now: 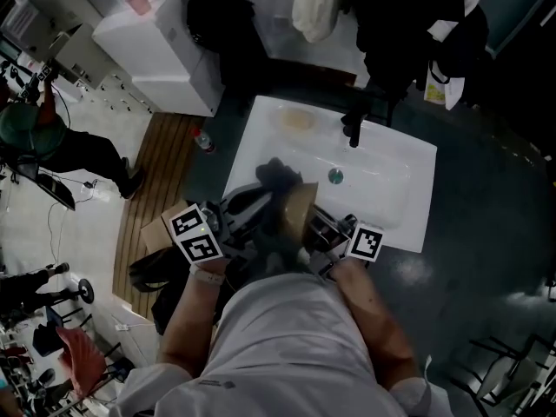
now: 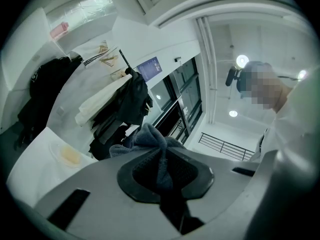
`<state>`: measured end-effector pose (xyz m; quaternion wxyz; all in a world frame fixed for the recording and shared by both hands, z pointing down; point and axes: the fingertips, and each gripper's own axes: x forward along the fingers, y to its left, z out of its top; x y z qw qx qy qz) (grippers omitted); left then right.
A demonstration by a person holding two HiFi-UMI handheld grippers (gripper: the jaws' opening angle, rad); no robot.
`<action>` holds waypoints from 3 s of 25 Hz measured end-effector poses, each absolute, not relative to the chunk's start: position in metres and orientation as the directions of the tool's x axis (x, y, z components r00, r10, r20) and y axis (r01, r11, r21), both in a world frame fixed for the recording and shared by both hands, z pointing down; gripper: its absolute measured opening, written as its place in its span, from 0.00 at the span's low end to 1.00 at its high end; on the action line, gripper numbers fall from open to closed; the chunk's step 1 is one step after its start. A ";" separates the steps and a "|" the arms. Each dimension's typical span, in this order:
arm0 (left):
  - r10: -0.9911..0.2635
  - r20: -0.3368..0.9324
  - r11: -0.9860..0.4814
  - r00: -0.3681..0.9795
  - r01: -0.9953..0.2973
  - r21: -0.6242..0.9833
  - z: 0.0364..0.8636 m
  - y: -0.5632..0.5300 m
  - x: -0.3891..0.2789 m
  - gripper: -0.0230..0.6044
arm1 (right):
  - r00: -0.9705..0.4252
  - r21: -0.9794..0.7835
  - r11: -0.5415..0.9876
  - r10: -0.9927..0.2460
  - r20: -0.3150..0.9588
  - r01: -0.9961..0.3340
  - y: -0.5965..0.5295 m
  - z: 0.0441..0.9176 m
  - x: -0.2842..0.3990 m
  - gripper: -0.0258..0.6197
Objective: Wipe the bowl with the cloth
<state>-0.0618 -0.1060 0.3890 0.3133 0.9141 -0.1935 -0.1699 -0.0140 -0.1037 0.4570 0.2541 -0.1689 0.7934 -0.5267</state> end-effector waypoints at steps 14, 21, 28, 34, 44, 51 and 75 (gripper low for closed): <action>-0.433 -0.017 -0.751 0.901 -0.350 0.560 0.416 -0.099 -0.039 0.11 | -0.796 -0.918 0.394 -0.566 -0.215 -0.033 -0.125 0.456 0.006 0.09; -0.460 -0.149 -0.727 0.875 -0.275 0.629 0.402 -0.104 -0.042 0.11 | -0.823 -0.944 0.328 -0.532 -0.200 0.017 -0.122 0.472 0.007 0.09; -0.498 -0.160 -0.701 0.852 -0.288 0.653 0.403 -0.119 -0.034 0.11 | -0.842 -0.945 0.325 -0.505 -0.191 0.019 -0.118 0.473 0.014 0.09; -0.488 -0.064 -0.702 0.870 -0.348 0.622 0.416 -0.123 -0.019 0.11 | -0.839 -0.927 0.374 -0.509 -0.192 -0.014 -0.121 0.464 0.024 0.09; -0.381 -0.078 -0.748 0.921 -0.258 0.612 0.416 -0.108 0.001 0.11 | -0.803 -0.953 0.298 -0.579 -0.142 -0.047 -0.135 0.479 0.050 0.09; -0.458 -0.090 -0.709 0.884 -0.302 0.637 0.416 -0.123 -0.017 0.11 | -0.846 -0.953 0.291 -0.526 -0.089 -0.081 -0.130 0.487 0.036 0.09; -0.395 0.316 -0.671 0.863 -0.506 0.542 0.450 -0.106 0.017 0.11 | -0.596 -0.551 0.332 -0.688 0.415 -0.766 -0.147 0.531 0.073 0.09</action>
